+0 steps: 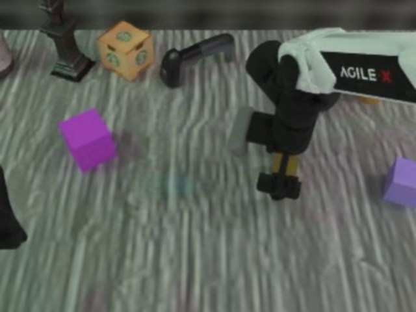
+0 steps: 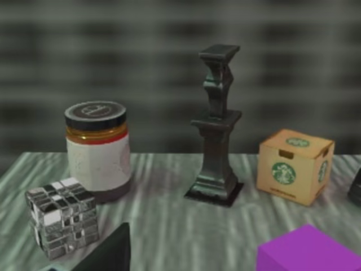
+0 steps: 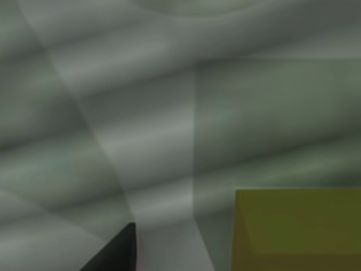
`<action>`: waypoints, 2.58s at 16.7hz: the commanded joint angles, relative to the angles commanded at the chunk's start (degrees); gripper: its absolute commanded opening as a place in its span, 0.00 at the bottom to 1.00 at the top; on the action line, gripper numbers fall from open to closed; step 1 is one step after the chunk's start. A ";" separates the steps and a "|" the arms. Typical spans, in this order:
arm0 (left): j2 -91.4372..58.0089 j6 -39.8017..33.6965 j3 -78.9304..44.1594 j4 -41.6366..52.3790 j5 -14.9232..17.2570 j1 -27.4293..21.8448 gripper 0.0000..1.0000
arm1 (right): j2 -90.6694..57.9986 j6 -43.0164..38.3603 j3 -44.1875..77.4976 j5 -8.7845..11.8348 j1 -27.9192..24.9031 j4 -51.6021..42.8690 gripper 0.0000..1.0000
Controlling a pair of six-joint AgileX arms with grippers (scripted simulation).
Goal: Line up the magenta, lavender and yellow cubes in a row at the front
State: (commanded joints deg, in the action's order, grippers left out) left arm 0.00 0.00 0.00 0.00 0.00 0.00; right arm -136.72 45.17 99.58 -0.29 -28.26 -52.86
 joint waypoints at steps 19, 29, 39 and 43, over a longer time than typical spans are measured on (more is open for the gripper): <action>0.00 0.00 0.00 0.00 0.00 0.00 1.00 | 0.00 0.00 0.00 0.00 0.00 0.00 0.00; 0.00 0.00 0.00 0.00 0.00 0.00 1.00 | 6.43 -0.81 8.86 0.82 -0.50 -14.62 0.00; 0.00 0.00 0.00 0.00 0.00 0.00 1.00 | 14.51 0.32 -0.80 0.90 -4.13 -12.07 0.00; 0.00 0.00 0.00 0.00 0.00 0.00 1.00 | 24.53 1.66 -15.56 1.01 -8.97 -9.19 0.00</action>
State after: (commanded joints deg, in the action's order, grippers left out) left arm 0.00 0.00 0.00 0.00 0.00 0.00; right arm -112.19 46.83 84.02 0.72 -37.23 -62.05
